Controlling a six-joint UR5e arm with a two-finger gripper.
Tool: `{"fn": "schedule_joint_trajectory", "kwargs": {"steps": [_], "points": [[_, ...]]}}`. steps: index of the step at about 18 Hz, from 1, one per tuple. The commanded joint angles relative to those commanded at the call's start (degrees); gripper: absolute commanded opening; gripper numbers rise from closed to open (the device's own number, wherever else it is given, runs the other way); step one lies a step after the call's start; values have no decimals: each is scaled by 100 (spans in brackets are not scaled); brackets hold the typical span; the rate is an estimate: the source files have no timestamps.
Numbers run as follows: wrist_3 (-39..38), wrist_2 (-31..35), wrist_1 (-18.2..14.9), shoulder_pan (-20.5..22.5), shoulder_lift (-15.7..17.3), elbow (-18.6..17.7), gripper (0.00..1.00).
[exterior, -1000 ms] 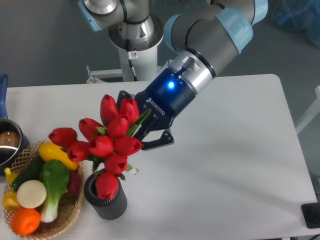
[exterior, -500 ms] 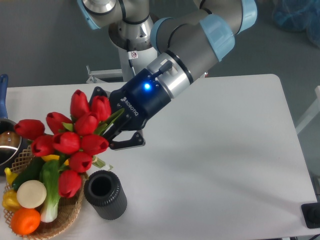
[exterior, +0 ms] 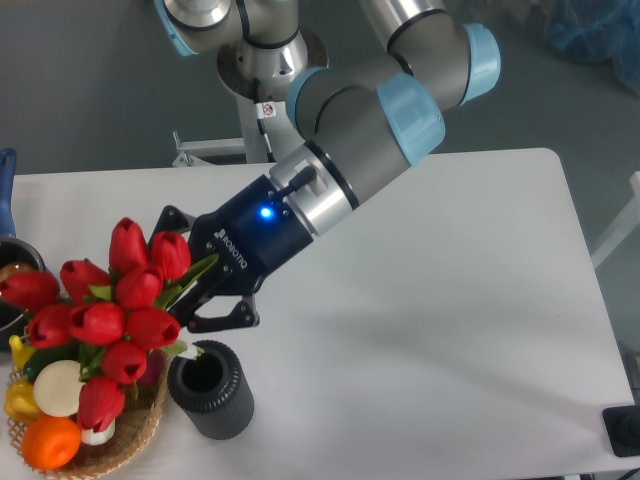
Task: Insert the flowers into the vase
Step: 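Lower the tulip stems down into the black vase opening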
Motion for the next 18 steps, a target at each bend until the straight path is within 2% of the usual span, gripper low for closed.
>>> {"fn": "schedule_joint_trajectory", "kwargs": {"steps": [14,18], "points": [[79,88,44,-26,-246,-53,0],[210,246,53,-26,-246,-254,0]]}}
